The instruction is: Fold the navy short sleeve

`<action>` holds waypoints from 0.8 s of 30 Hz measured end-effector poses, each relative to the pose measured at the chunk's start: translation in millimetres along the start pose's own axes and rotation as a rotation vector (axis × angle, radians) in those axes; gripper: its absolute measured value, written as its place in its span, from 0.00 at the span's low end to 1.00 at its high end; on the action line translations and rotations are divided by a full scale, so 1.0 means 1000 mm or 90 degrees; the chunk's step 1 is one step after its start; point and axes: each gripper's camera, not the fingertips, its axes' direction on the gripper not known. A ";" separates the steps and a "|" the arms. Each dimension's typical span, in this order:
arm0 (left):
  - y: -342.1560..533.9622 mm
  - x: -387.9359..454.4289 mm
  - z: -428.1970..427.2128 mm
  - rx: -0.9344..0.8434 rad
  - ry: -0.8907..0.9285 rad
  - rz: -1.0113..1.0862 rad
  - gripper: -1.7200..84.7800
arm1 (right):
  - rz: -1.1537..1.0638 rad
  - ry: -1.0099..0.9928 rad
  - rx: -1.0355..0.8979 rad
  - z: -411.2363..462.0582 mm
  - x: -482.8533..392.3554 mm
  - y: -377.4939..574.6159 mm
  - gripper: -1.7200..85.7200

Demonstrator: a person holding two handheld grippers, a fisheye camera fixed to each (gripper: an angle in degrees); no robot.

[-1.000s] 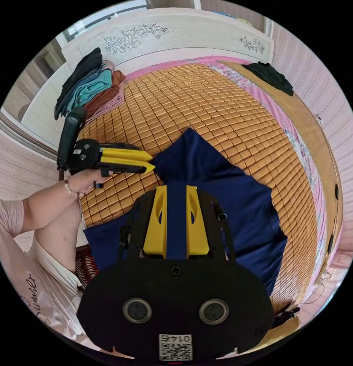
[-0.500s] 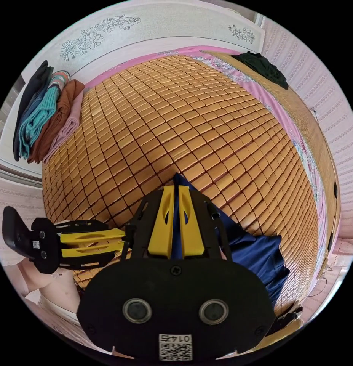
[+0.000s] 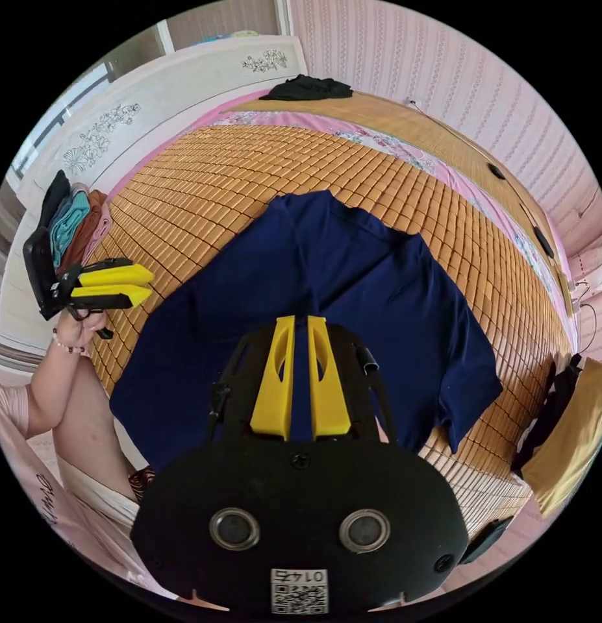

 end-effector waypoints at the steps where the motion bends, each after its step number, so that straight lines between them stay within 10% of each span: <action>1: 0.000 0.002 0.008 -0.011 -0.003 0.003 0.09 | -0.006 -0.009 0.011 -0.003 0.002 -0.007 0.07; 24: 0.012 -0.015 0.125 -0.113 -0.114 -0.052 0.02 | -0.100 -0.042 -0.026 0.038 -0.013 -0.201 0.01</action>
